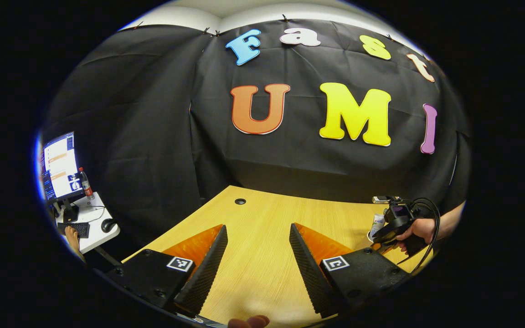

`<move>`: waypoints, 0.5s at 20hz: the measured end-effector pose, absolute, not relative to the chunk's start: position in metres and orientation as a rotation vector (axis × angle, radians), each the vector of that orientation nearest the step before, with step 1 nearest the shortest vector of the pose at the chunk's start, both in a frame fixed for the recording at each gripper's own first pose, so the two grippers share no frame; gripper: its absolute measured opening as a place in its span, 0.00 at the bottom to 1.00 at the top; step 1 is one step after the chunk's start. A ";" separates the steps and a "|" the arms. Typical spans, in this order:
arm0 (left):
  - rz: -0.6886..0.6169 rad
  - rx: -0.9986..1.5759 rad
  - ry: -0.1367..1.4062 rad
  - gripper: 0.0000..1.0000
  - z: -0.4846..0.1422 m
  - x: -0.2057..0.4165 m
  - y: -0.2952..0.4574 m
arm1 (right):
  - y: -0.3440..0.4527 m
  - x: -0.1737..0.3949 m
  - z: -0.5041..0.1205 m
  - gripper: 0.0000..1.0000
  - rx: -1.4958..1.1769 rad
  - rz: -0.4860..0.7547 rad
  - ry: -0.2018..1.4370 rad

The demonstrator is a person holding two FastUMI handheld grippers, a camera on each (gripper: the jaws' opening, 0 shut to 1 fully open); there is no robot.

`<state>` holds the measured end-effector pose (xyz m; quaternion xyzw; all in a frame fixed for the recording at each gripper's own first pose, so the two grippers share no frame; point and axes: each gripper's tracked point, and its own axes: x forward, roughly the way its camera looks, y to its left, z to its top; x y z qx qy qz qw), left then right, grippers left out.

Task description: Put the toothbrush and toothpaste on the desktop into the cup, then pick up the cup and place it on the coaster on the desktop.

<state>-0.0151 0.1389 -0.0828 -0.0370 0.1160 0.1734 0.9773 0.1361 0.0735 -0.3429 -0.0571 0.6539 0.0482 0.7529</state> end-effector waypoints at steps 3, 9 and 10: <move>0.353 -0.081 0.232 0.87 -0.083 -0.021 0.141 | 0.078 0.135 -0.334 0.19 -0.125 0.111 1.407; 0.388 -0.087 0.234 0.87 -0.086 -0.040 0.155 | 0.131 0.136 -0.308 0.19 -0.172 0.214 1.328; 0.398 -0.088 0.233 0.88 -0.086 -0.044 0.158 | 0.143 0.137 -0.309 0.18 -0.175 0.231 1.325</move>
